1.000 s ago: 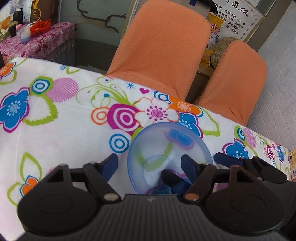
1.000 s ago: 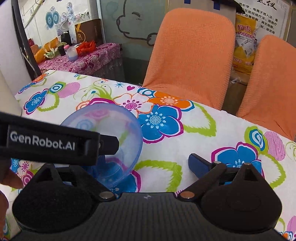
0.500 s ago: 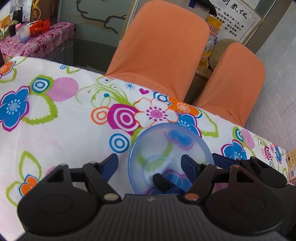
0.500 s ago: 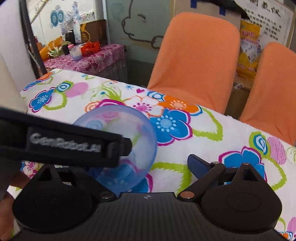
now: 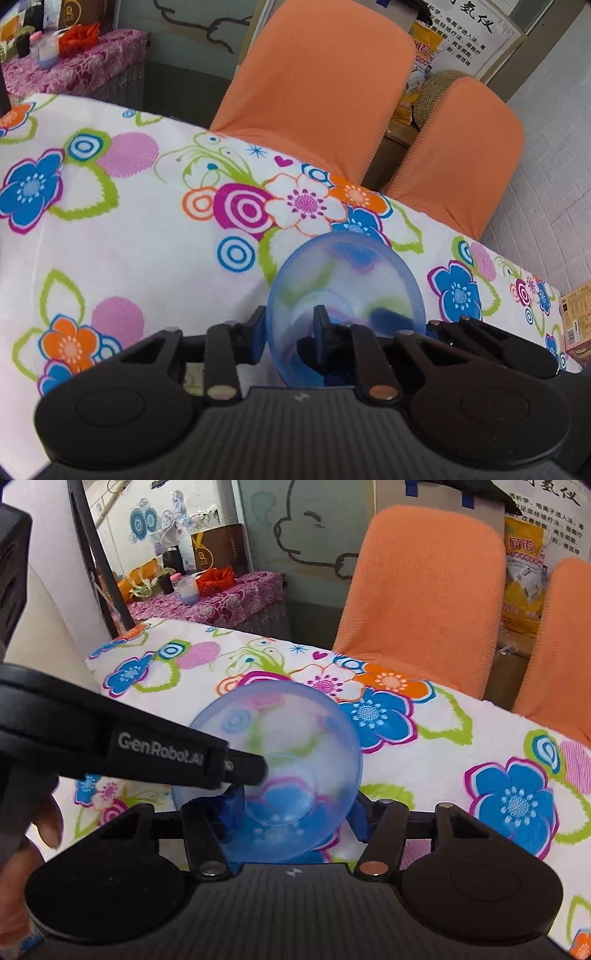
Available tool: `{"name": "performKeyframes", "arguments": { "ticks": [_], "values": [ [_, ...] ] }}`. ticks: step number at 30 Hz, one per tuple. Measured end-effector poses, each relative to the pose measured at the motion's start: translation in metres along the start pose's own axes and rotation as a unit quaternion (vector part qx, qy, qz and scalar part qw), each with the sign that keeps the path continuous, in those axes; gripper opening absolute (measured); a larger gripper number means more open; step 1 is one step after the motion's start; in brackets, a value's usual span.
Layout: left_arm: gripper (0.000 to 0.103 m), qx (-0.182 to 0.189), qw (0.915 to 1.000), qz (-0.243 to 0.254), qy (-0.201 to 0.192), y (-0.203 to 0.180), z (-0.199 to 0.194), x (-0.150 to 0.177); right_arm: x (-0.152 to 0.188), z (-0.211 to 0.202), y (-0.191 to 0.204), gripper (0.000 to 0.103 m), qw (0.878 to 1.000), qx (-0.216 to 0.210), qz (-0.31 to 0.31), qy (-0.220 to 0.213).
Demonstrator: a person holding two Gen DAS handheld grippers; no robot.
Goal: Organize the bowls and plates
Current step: 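Carry the blue bowl into the white bowl and open the left gripper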
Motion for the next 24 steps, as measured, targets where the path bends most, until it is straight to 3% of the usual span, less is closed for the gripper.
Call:
{"name": "performKeyframes", "arguments": {
  "ticks": [3,10,17,24],
  "values": [
    [0.014,-0.013,0.9999,0.009,-0.007,-0.002,-0.013,0.007,0.004,-0.011,0.008,0.044,1.0,-0.012,0.004,-0.003],
    [0.014,0.003,0.9998,0.019,0.0,-0.03,-0.066,0.041,0.022,-0.073,0.019,0.044,1.0,-0.028,0.008,-0.005],
    [0.013,0.074,0.9955,0.039,0.044,-0.098,-0.109,0.131,0.099,-0.168,0.003,0.044,0.999,-0.008,0.025,0.029],
    [0.013,0.131,0.9825,0.092,0.095,-0.177,-0.125,0.229,0.186,-0.24,-0.019,0.047,0.996,0.057,0.041,0.06]
  ]
}}
Point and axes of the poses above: each gripper's, at about its wrist camera, not at the fingertips, and z roughly the way its jaws point, y to its left, x to its underside, the point moved 7 cm from there along z, roughly the way its jaws point, and after that the axes turned 4 degrees about y, right-handed, at the moved point
